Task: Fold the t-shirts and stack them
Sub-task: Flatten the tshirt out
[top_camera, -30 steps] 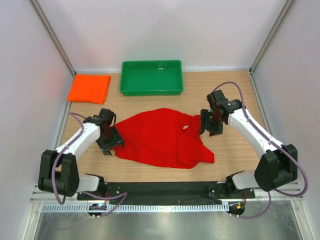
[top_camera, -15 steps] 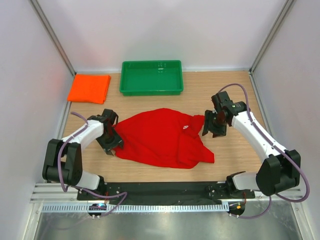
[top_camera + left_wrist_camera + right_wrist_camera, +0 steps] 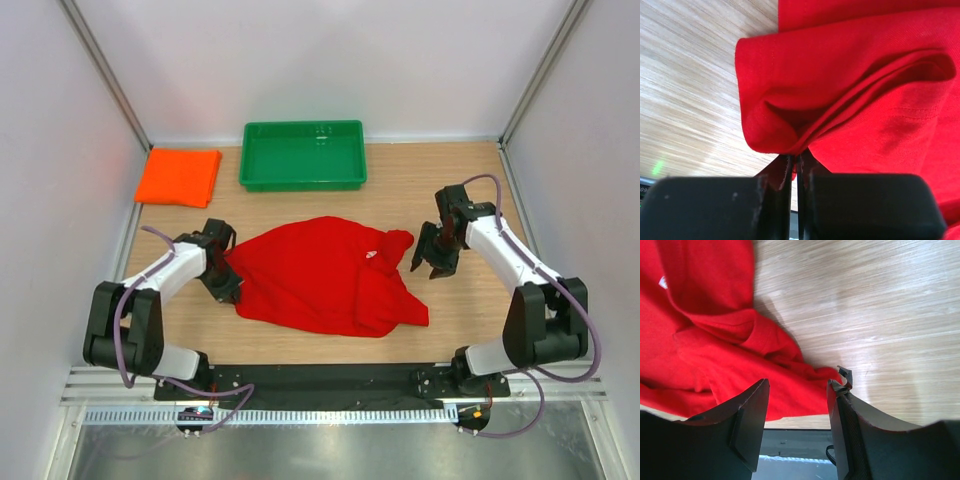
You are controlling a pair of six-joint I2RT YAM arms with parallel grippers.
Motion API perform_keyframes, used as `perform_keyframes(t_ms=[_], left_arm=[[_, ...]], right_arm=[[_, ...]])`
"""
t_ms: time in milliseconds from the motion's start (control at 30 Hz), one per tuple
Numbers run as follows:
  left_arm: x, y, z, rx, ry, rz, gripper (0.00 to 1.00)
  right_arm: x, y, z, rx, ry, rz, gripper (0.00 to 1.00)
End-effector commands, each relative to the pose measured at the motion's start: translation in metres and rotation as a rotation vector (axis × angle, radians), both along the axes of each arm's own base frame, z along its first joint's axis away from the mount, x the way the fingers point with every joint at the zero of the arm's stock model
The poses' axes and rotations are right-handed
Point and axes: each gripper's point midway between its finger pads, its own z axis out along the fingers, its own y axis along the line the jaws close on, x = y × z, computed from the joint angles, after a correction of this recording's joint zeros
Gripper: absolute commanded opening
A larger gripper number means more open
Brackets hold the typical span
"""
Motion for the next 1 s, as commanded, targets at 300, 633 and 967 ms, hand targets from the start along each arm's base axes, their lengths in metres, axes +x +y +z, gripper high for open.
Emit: perform_keyframes(t_ms=[300, 633, 967], left_arm=[[0.01, -0.017, 0.054, -0.103, -0.117, -0.079, 0.0], [0.002, -0.021, 0.063, -0.139, -0.132, -0.102, 0.0], [0.003, -0.023, 0.061, -0.146, -0.131, -0.1, 0.0]], right_arm=[[-0.032, 0.006, -0.032, 0.066, 0.111, 0.002, 0.58], [-0.043, 0.047, -0.026, 0.197, 0.071, 0.061, 0.48], [-0.11, 0.162, -0.015, 0.28, 0.112, 0.437, 0.48]])
